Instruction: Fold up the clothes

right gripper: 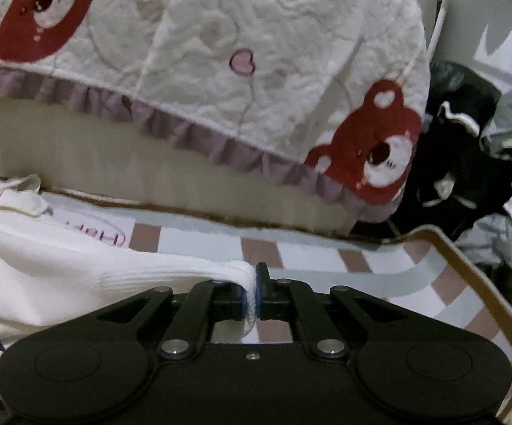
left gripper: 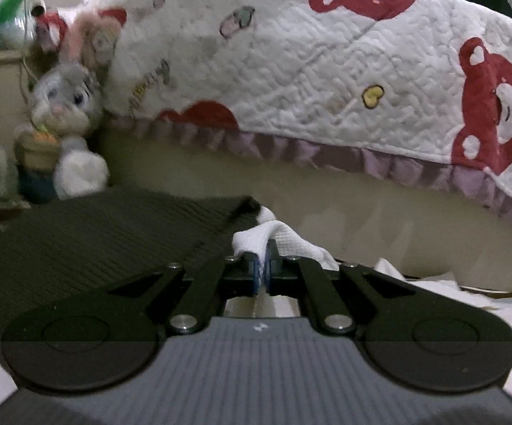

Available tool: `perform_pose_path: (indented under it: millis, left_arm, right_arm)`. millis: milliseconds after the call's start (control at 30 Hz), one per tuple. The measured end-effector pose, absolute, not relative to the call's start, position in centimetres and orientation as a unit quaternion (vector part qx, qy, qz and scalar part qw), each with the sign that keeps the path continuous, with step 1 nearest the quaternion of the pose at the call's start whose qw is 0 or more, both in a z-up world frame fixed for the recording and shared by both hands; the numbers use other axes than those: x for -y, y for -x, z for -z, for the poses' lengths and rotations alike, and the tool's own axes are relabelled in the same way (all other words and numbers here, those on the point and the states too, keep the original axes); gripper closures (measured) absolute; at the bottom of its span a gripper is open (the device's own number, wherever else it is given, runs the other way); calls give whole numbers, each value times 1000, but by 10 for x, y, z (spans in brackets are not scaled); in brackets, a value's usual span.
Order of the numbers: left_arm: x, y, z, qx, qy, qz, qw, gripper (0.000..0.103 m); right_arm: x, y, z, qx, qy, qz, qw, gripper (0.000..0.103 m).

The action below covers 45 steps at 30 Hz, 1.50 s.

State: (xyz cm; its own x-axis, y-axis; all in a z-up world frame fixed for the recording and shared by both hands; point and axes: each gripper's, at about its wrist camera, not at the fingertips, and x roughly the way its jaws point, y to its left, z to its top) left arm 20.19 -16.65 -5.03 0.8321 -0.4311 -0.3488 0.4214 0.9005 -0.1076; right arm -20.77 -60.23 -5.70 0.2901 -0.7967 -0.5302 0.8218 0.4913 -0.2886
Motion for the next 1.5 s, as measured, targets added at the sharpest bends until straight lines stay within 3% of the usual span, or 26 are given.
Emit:
perform_pose_path:
  millis: [500,667,700,733,833,900,967,1000,1167,1400,1500]
  left_arm:
    - [55,-171,-27,-46,77,124,988,100]
    - [105,-230,-5,-103,39,139,984,100]
    - [122,-242,8,-131,22,144,981,98]
    - [140,-254,21,-160,5,150,976,96]
    - [177,-261,61,-235,-52,155,958,95]
    - [180,-250,75,-247,-66,176,951,90]
    - [176,-237,85,-270,-62,194,941,58]
    - [174,-231,90,-281,-59,202,936,55]
    - [164,-194,88,-337,-10,276,900,55]
    - [206,-136,124,-472,-5,395,788,55]
    - [232,-108,129,-436,-81,425,789,55]
  right_arm:
    - [598,231,-29,-218,12,554,803,100]
    - [627,204,-12,-249,16,538,805,98]
    - [633,198,-8,-255,17,534,806,86]
    - [639,193,-5,-261,18,531,806,63]
    - [638,186,21,-292,-1,514,807,50]
    - [629,187,46,-318,-26,498,806,51]
    - [620,188,72,-345,-50,482,804,51]
    - [616,189,84,-357,-63,474,802,51]
    - [588,192,140,-409,-124,422,799,49]
    - [535,196,141,-368,-290,263,843,41]
    - [520,198,152,-368,-340,237,833,40]
